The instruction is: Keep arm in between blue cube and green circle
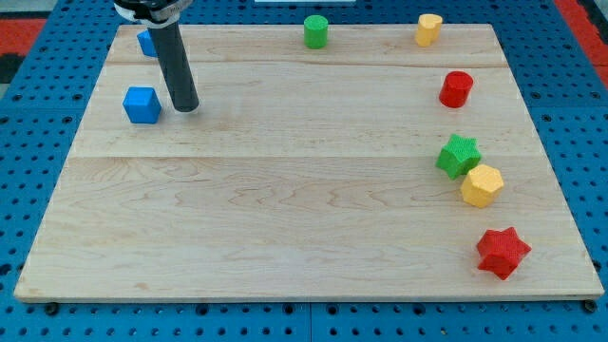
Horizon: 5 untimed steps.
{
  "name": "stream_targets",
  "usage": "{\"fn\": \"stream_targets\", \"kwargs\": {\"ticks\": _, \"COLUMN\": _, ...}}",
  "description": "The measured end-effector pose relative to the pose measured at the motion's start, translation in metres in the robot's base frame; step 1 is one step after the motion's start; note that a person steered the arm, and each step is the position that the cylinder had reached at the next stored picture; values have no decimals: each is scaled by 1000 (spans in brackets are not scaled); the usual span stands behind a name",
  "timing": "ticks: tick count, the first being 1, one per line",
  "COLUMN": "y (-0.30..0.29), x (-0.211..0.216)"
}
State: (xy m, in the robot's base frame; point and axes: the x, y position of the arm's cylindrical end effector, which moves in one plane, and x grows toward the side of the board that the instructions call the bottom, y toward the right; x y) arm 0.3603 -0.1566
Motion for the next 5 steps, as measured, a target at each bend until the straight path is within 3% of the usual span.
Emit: {"fn": "stream_targets", "kwargs": {"ticks": 5, "y": 4, "x": -1}}
